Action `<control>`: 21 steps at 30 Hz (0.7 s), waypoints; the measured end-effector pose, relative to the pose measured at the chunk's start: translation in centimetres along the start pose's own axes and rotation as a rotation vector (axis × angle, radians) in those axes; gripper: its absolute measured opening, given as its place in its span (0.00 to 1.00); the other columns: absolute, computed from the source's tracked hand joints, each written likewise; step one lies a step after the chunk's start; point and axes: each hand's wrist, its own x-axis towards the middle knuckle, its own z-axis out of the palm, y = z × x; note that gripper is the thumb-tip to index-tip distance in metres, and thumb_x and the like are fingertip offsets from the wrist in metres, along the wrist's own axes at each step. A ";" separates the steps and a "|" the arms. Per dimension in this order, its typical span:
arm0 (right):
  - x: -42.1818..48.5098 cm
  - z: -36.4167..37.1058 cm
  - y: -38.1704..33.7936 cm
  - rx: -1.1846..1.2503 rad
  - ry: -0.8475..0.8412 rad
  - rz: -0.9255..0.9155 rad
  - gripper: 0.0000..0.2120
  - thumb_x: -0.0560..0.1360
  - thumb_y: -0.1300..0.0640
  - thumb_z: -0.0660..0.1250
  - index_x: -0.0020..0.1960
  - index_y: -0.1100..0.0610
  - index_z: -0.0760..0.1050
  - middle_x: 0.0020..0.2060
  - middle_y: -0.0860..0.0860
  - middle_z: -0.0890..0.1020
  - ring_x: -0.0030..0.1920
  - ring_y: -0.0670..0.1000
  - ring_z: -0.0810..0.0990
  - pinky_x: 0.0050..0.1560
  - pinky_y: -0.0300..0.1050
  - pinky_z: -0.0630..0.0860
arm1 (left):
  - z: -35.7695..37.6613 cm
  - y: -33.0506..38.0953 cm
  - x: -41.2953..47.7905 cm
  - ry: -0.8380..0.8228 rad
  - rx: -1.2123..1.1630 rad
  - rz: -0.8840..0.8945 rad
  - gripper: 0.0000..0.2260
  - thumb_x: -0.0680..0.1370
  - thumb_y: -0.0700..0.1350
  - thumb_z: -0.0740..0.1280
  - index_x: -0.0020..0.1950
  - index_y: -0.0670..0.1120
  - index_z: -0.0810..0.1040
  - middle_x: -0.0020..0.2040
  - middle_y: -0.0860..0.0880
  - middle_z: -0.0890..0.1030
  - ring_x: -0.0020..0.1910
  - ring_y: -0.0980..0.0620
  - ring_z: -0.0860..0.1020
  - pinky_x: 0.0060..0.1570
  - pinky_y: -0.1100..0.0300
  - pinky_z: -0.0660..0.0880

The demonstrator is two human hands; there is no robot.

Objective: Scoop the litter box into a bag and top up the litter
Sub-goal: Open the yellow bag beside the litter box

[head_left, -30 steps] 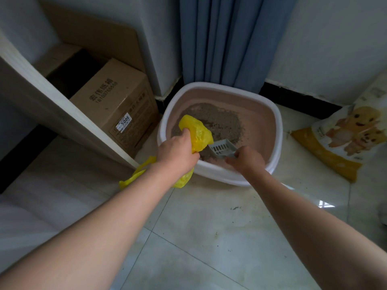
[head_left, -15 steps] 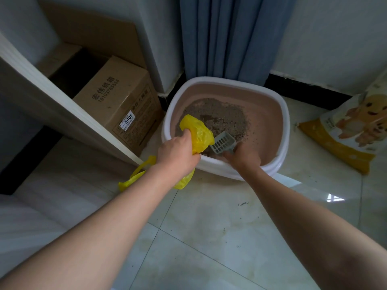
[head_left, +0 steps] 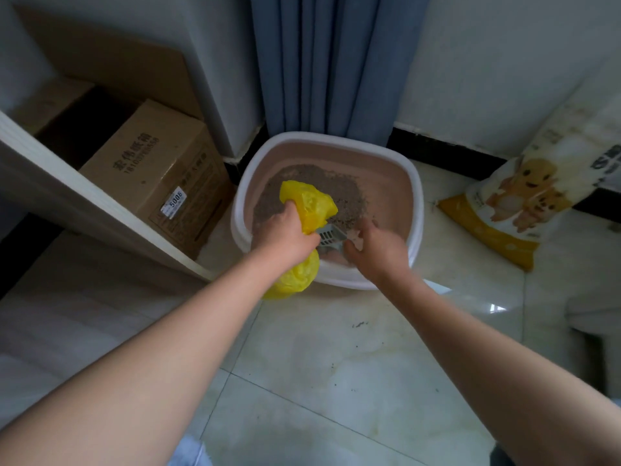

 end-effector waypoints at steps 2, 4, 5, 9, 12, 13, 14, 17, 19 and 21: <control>-0.6 -2.1 0.6 0.014 0.016 -0.045 0.16 0.76 0.45 0.66 0.57 0.56 0.75 0.51 0.55 0.82 0.49 0.62 0.81 0.41 0.51 0.75 | 0.2 2.5 0.0 -0.063 -0.138 -0.016 0.29 0.74 0.53 0.69 0.71 0.44 0.64 0.66 0.39 0.74 0.64 0.38 0.74 0.57 0.52 0.71; -1.2 -4.7 1.5 0.057 0.015 -0.060 0.14 0.76 0.47 0.66 0.56 0.54 0.75 0.51 0.54 0.81 0.50 0.61 0.81 0.42 0.51 0.77 | 0.2 5.4 0.1 -0.114 -0.291 -0.008 0.30 0.75 0.52 0.69 0.72 0.43 0.63 0.70 0.40 0.72 0.67 0.41 0.72 0.60 0.55 0.69; -1.6 -6.1 2.0 0.092 0.014 -0.057 0.13 0.75 0.47 0.66 0.56 0.53 0.75 0.50 0.53 0.82 0.49 0.60 0.81 0.43 0.51 0.77 | 0.1 6.8 0.0 -0.129 -0.356 -0.002 0.31 0.75 0.52 0.70 0.73 0.43 0.63 0.71 0.41 0.71 0.68 0.42 0.71 0.60 0.56 0.69; -4.3 -12.0 4.3 0.215 0.070 -0.019 0.11 0.74 0.50 0.66 0.56 0.49 0.77 0.44 0.45 0.82 0.44 0.51 0.81 0.45 0.48 0.78 | -0.8 12.1 -1.3 -0.243 -0.679 0.000 0.25 0.73 0.50 0.69 0.69 0.45 0.71 0.62 0.44 0.78 0.57 0.47 0.78 0.56 0.57 0.73; -6.7 -15.3 5.9 0.355 0.117 0.067 0.08 0.75 0.53 0.68 0.54 0.48 0.78 0.42 0.43 0.81 0.39 0.46 0.80 0.43 0.44 0.76 | -0.6 16.2 -4.3 -0.363 -0.895 0.004 0.23 0.63 0.49 0.69 0.57 0.46 0.77 0.48 0.45 0.82 0.44 0.49 0.80 0.46 0.54 0.78; -7.5 -15.8 6.6 0.396 0.134 0.111 0.07 0.75 0.53 0.68 0.53 0.48 0.78 0.41 0.43 0.81 0.38 0.46 0.80 0.42 0.44 0.76 | -0.1 17.2 -5.0 -0.389 -0.916 0.024 0.25 0.60 0.49 0.68 0.56 0.46 0.77 0.46 0.45 0.82 0.43 0.49 0.80 0.45 0.53 0.78; -8.2 -16.0 7.4 0.434 0.156 0.158 0.06 0.75 0.54 0.68 0.52 0.48 0.78 0.41 0.43 0.81 0.38 0.46 0.80 0.42 0.45 0.77 | 0.5 18.0 -5.5 -0.405 -0.917 0.055 0.26 0.59 0.48 0.68 0.57 0.46 0.77 0.47 0.46 0.82 0.45 0.48 0.81 0.46 0.53 0.78; -9.6 -15.7 9.8 0.537 0.196 0.315 0.05 0.75 0.55 0.69 0.51 0.49 0.80 0.40 0.44 0.81 0.39 0.48 0.81 0.43 0.49 0.79 | 2.5 19.3 -5.9 -0.424 -0.919 0.106 0.28 0.63 0.49 0.74 0.62 0.48 0.75 0.53 0.47 0.83 0.51 0.48 0.82 0.53 0.50 0.80; -10.0 -15.7 11.0 0.593 0.206 0.397 0.05 0.75 0.56 0.70 0.49 0.50 0.81 0.39 0.45 0.81 0.40 0.49 0.80 0.42 0.49 0.79 | 3.8 19.6 -6.0 -0.456 -0.960 0.100 0.25 0.69 0.47 0.77 0.64 0.45 0.75 0.56 0.45 0.83 0.52 0.48 0.83 0.51 0.52 0.81; -10.4 -15.9 12.0 0.634 0.242 0.433 0.05 0.74 0.58 0.69 0.47 0.49 0.81 0.39 0.45 0.81 0.40 0.47 0.80 0.41 0.44 0.76 | 5.1 19.9 -6.2 -0.498 -1.023 0.080 0.22 0.73 0.45 0.75 0.65 0.43 0.74 0.56 0.44 0.83 0.52 0.49 0.83 0.45 0.58 0.81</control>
